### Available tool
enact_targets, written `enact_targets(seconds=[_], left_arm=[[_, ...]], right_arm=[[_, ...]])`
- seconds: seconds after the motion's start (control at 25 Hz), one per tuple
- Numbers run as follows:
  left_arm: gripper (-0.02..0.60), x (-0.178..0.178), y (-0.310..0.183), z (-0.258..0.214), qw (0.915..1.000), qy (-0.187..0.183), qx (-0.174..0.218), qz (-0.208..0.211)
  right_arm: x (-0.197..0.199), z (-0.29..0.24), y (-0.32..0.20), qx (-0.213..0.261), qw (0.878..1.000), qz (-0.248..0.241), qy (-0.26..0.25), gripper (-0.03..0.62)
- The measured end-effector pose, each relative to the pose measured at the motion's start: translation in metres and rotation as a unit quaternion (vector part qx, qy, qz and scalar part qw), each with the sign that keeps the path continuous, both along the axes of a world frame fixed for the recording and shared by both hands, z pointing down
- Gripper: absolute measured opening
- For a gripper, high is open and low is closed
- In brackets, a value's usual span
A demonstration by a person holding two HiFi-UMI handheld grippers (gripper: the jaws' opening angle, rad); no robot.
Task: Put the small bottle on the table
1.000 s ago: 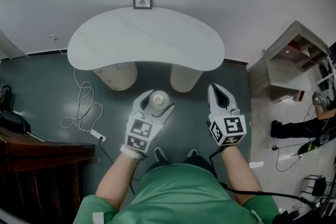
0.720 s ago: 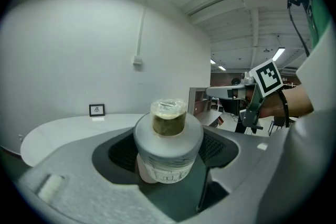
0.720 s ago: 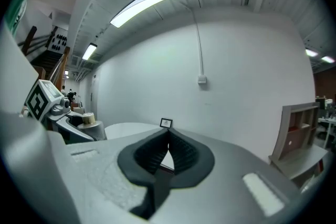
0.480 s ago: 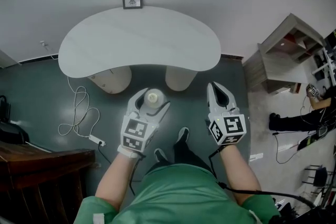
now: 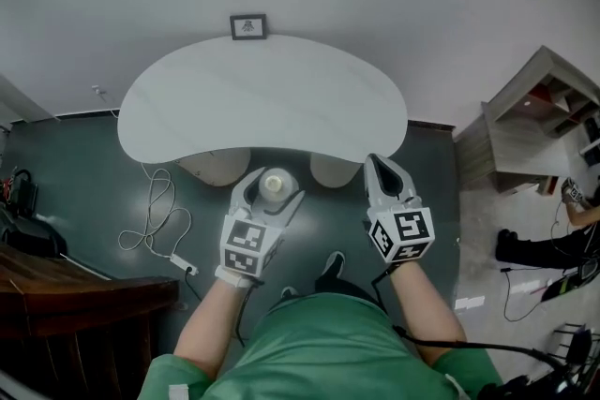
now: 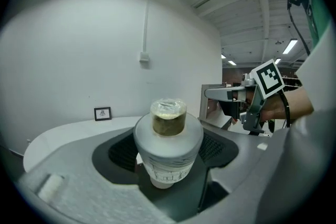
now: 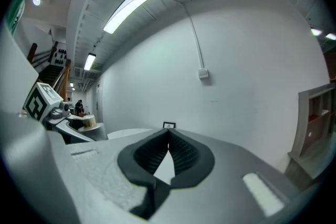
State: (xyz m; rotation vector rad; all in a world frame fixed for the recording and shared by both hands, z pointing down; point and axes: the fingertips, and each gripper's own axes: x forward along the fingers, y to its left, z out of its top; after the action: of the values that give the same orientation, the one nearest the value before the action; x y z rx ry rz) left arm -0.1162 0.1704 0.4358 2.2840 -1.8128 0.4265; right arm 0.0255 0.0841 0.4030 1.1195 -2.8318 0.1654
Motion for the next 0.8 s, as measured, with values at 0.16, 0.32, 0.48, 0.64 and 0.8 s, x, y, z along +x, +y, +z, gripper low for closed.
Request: enact_targets(seconds=[0.16,0.32,0.48,0.64,0.8], left_arm=[[0.344,0.001,-0.032,-0.005,0.9997,-0.005,0.000,-0.024],[0.344,0.010,-0.061,-0.003,0.9994,-0.011,-0.007,-0.031],[0.344,0.018,-0.081,0.002,0.9990,-0.018,-0.015,-0.038],[0.344,0.029,-0.100,0.004,0.9986,-0.019,-0.023,-0.043],[0.344,0.031,-0.115,0.004,0.9984,-0.023,-0.026,-0.046]], right_arm=[[0.003,0.004,-0.029,-0.009,1.000,-0.017,-0.002,-0.005],[0.011,0.008,-0.059,-0.016,1.000,-0.025,-0.008,-0.005],[0.019,0.014,-0.083,-0.023,0.999,-0.029,-0.015,-0.005],[0.029,0.018,-0.106,-0.030,0.999,-0.025,-0.019,-0.005],[0.037,0.016,-0.122,-0.029,0.999,-0.019,-0.023,-0.005]])
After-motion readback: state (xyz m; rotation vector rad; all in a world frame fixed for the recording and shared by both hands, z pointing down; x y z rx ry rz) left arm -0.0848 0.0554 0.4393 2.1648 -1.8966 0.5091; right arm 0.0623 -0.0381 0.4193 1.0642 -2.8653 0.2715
